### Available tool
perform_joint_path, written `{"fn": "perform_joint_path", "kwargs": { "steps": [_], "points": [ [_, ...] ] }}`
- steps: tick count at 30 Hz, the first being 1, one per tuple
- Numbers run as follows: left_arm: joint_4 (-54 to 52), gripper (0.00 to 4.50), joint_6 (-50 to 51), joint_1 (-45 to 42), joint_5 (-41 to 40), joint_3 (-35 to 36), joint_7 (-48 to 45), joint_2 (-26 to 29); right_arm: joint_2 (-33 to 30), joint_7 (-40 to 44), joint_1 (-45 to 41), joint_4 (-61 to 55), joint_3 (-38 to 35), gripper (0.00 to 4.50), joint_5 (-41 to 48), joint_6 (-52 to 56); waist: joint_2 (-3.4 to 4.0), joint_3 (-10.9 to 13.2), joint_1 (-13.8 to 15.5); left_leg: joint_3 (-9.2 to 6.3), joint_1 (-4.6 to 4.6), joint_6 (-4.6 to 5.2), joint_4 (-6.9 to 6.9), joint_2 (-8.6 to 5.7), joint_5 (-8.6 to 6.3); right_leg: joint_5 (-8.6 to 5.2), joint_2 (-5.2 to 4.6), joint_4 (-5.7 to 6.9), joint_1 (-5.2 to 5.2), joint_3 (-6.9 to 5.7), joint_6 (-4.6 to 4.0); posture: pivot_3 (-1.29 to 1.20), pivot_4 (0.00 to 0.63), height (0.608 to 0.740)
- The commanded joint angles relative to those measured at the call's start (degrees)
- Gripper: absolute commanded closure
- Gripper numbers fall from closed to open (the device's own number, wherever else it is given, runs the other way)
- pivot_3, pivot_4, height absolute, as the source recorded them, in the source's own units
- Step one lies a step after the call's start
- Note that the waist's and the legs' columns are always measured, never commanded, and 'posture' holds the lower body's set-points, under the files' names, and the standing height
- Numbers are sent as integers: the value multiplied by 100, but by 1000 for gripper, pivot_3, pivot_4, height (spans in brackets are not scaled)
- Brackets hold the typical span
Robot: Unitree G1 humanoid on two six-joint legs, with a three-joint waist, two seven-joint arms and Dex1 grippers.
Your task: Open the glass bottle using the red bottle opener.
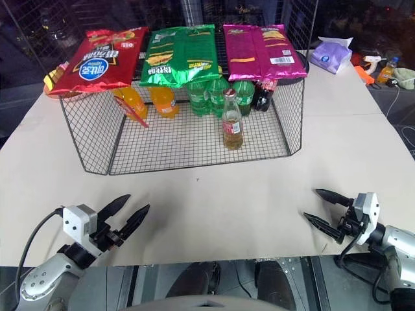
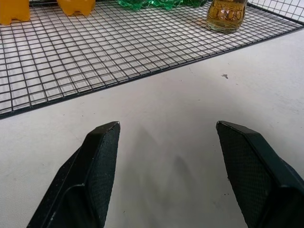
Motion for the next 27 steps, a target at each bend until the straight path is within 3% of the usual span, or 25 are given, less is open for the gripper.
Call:
{"fn": "perform_joint_path", "kwargs": {
  "steps": [1, 27],
  "points": [
    [-110, 1186, -16, 11, -20, 55, -29, 57, -26, 3, 3, -174, -150, 260, 108, -17, 0, 0, 0, 0, 0, 0, 1, 0, 0, 0, 0, 1, 0, 0, 0, 0, 150, 740],
    [74, 1186, 237, -325, -33, 57, 82, 88, 97, -92, -78, -392, -34, 260, 135, 134, 2, -2, -3, 9, 5, -1, 12, 1, 1, 1, 8, 16, -1, -1, 2, 0, 150, 740]
  ]
}}
